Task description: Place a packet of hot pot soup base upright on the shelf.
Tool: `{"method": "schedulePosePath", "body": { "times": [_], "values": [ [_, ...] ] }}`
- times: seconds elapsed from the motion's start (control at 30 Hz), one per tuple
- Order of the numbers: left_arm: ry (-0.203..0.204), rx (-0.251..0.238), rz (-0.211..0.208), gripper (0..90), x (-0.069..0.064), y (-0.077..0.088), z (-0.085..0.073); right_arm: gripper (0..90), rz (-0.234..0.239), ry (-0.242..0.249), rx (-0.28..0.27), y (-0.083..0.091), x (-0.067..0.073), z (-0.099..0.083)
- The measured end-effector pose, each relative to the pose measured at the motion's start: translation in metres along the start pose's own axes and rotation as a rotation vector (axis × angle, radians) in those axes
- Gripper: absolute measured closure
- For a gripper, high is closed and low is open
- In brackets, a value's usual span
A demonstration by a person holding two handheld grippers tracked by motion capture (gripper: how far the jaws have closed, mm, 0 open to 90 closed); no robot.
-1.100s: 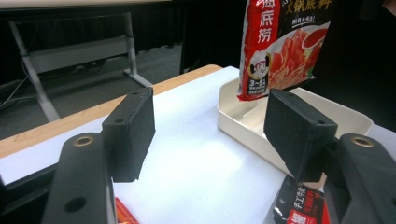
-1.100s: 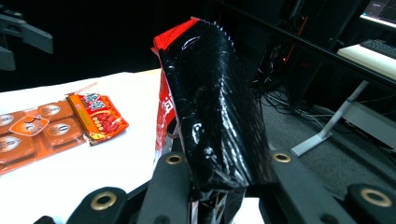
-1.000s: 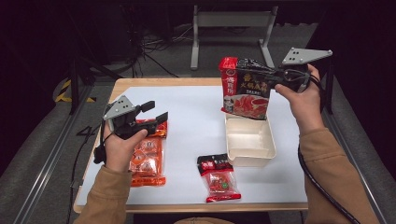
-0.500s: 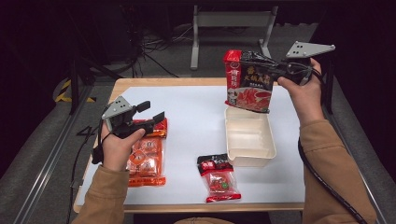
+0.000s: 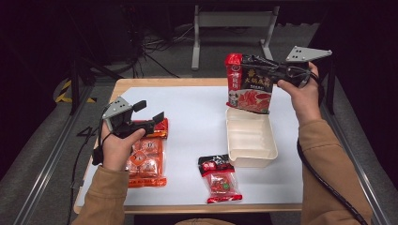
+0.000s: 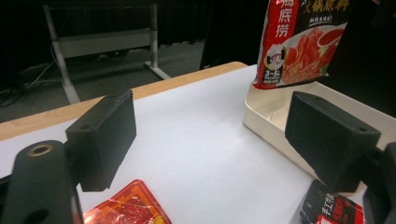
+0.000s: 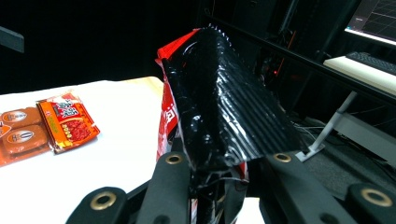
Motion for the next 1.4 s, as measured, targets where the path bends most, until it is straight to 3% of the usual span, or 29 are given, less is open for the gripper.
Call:
{"method": "schedulePosePath", "body": {
  "times": [1.4],
  "values": [
    [-0.013,0.022,0.011,14.9,0.002,-0.002,-0.004,75.1,0.04,-0.049,0.021,-0.021,0.007,-0.053]
  ]
}}
Point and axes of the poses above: each handheld gripper's, and its own axes: y roughly backward along the jaws, z roughly out of its top, x roughly to its left, the point moved 6 cm from there along -y, roughly forward along the jaws, and after that the axes turned 2 degrees about y, right-handed, at the moved point
